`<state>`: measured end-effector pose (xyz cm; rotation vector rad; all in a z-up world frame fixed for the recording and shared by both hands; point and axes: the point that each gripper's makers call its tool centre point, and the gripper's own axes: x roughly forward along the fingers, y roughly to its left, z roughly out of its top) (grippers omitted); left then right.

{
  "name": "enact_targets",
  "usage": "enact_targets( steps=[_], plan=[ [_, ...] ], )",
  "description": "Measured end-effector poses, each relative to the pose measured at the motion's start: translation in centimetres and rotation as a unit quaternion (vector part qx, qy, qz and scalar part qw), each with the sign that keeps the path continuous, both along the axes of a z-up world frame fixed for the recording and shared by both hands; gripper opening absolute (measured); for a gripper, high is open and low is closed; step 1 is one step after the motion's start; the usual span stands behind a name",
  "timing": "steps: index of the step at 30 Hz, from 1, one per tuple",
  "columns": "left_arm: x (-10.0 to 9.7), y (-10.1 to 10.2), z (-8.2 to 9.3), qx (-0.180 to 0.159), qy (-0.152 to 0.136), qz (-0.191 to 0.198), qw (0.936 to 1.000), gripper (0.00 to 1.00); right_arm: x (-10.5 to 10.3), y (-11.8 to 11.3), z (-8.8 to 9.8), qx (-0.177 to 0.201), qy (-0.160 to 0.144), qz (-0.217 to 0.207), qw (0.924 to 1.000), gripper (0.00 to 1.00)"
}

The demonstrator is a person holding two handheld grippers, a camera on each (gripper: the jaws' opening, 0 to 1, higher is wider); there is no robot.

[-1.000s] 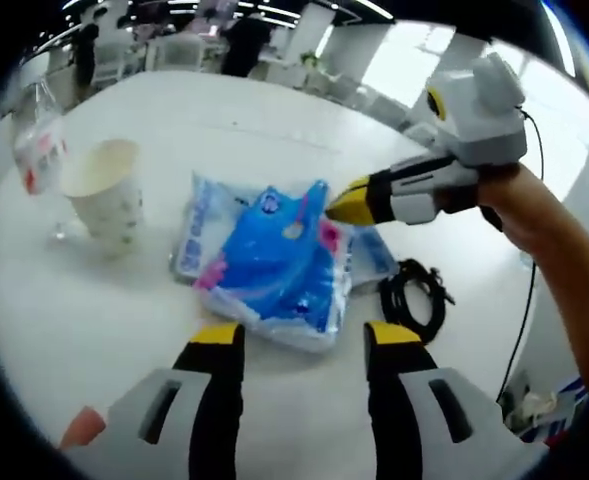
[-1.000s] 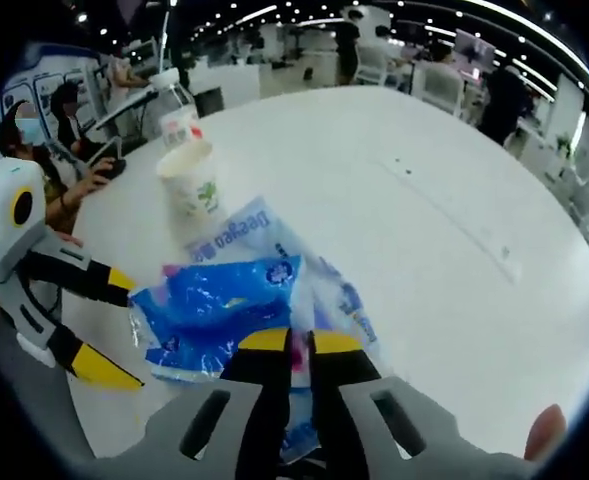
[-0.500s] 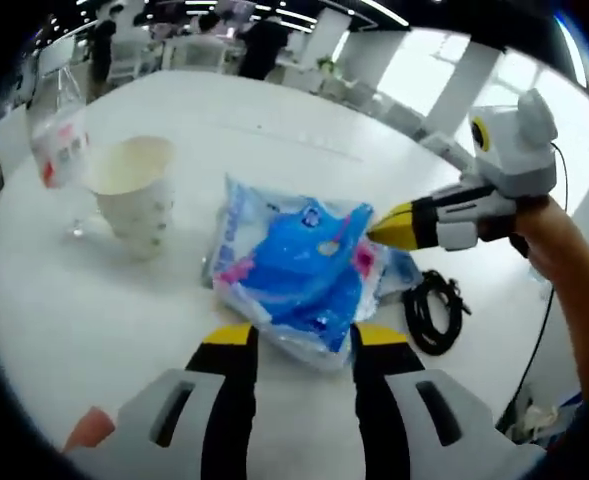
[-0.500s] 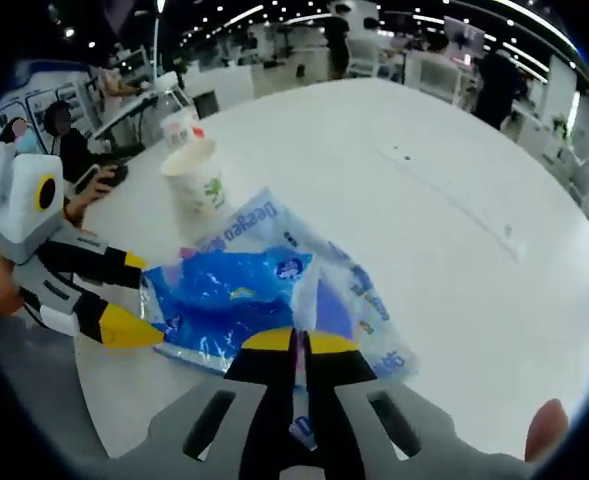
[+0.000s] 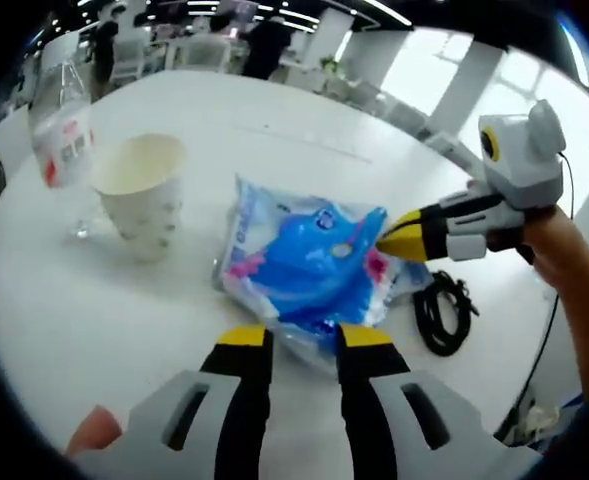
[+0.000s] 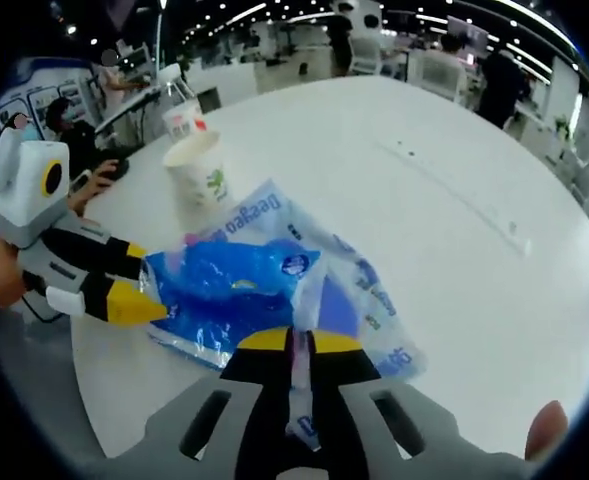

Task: Arrange the tabletop items into an orderly group along one side of the table until the central work area is clear of visible clutter.

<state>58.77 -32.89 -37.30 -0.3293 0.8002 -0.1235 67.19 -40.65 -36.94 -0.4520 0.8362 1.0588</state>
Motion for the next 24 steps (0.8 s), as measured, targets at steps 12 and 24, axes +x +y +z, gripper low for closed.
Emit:
enact_targets(
  steps=[12,24],
  plan=[
    [0.1,0.7,-0.3,0.009,0.002,0.001,1.0,0.15,-0.7,-0.4,0.0,0.006,0.018,-0.018,0.9997,0.02],
    [-0.2,1.2,0.0,0.019,0.008,-0.011,0.9997,0.05,-1.9,-0.5,0.4,0.024,0.032,-0.04,0.9984,0.02]
  ],
)
